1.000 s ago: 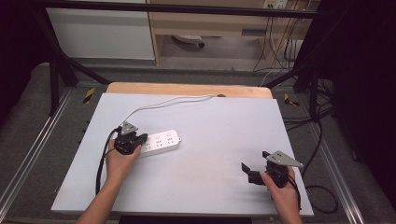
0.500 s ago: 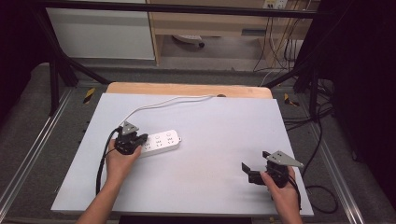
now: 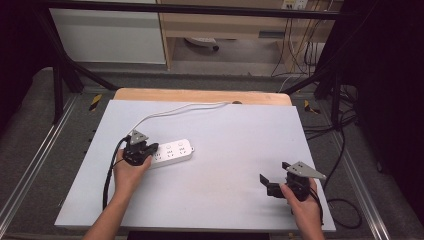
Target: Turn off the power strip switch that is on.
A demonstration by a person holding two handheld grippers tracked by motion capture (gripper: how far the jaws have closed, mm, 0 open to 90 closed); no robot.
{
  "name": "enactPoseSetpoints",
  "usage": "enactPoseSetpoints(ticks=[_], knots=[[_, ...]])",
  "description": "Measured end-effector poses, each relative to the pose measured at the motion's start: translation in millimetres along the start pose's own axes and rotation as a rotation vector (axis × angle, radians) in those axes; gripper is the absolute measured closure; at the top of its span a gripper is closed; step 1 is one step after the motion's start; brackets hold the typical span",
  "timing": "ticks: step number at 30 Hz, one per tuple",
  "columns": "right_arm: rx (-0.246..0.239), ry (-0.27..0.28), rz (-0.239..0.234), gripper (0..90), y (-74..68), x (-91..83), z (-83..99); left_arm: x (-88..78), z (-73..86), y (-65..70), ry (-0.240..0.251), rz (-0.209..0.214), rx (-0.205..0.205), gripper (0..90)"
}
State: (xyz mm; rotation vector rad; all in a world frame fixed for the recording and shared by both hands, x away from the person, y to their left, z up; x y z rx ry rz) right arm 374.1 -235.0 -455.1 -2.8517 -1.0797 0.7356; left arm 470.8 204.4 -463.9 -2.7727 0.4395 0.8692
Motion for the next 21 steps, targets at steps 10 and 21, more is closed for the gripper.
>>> enactPoseSetpoints(ticks=[10,21], knots=[[-0.006,-0.005,-0.001,3.1,-1.0,1.3,0.2,0.0,0.1,-0.3,-0.002,0.004,-0.007,90.0],[-0.005,-0.004,0.003,3.1,-0.9,0.5,0.1,-0.2,0.0,-0.9,-0.006,0.004,0.008,90.0]])
Point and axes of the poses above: each handheld gripper's, and its own axes: x roughly forward along the jaws, z roughly out of its underside, y roughly to its right, the point moved 5 cm from there along x, roughly forward along the jaws, and after that the axes turned 12 degrees about -z, right-handed, at the moved point
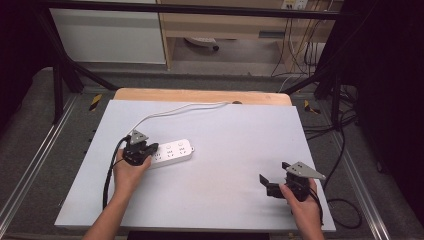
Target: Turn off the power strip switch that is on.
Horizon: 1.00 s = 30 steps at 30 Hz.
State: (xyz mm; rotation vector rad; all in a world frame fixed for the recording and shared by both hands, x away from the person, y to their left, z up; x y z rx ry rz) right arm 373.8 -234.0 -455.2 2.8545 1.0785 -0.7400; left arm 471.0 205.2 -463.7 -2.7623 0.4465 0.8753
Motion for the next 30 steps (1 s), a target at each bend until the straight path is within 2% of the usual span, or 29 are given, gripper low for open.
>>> enactPoseSetpoints(ticks=[30], knots=[[0.006,0.000,0.003,3.0,0.7,-1.2,0.2,0.3,-0.1,0.8,-0.001,-0.004,0.006,90.0]])
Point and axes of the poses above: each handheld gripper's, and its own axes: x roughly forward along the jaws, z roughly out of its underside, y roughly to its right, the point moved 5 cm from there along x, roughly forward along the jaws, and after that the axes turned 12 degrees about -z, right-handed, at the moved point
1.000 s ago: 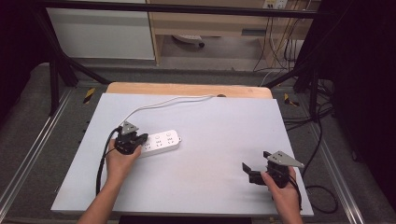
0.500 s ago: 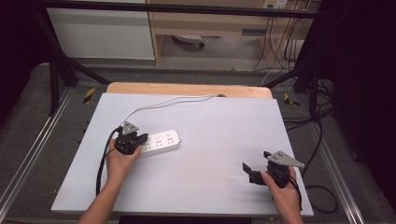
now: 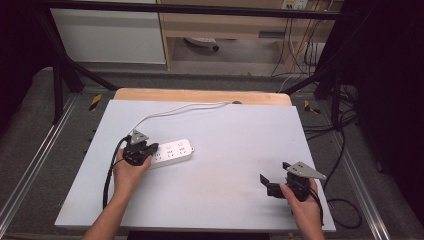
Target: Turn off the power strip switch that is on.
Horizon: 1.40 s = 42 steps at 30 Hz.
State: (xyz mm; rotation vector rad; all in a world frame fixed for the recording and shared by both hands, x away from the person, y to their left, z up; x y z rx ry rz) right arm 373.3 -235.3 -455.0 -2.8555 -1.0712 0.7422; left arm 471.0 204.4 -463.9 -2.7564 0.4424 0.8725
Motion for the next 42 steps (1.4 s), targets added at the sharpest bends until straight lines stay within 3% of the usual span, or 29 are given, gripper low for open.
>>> enactPoseSetpoints(ticks=[42], knots=[[0.005,-0.002,0.002,3.0,1.4,0.5,0.8,0.5,0.9,-0.2,0.009,-0.002,0.005,90.0]])
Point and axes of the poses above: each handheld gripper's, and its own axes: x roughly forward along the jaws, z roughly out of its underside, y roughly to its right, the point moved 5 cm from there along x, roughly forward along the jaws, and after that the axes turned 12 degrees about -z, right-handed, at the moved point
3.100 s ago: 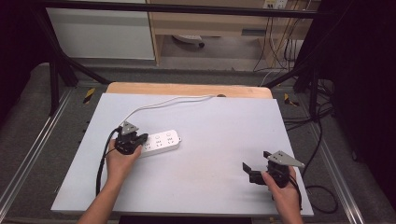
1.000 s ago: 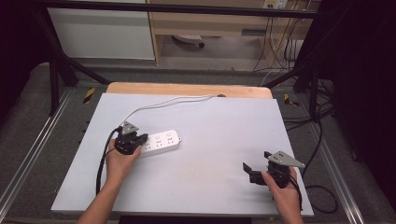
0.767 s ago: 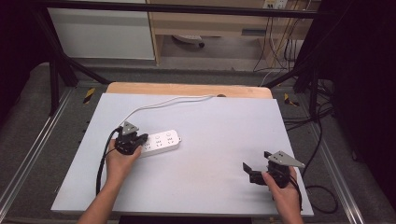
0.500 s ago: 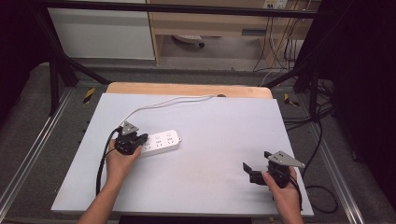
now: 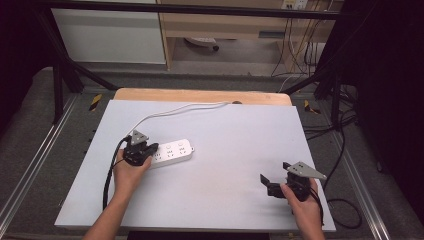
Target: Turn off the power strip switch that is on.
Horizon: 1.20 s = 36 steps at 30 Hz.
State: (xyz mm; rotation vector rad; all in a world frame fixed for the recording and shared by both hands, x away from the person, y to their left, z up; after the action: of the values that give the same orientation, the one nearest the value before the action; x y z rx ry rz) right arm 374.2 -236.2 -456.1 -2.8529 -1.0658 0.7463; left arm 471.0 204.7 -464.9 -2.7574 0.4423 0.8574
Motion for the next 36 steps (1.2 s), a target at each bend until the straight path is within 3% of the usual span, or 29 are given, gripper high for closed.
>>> enactPoseSetpoints(ticks=[20,36], knots=[[-0.005,-0.003,-0.003,3.0,-2.3,2.7,-0.8,-1.0,-0.7,-2.1,0.020,0.010,-0.029,90.0],[0.001,-0.004,-0.003,2.9,-1.7,2.8,0.0,0.0,-0.6,-4.4,0.031,0.011,-0.030,90.0]])
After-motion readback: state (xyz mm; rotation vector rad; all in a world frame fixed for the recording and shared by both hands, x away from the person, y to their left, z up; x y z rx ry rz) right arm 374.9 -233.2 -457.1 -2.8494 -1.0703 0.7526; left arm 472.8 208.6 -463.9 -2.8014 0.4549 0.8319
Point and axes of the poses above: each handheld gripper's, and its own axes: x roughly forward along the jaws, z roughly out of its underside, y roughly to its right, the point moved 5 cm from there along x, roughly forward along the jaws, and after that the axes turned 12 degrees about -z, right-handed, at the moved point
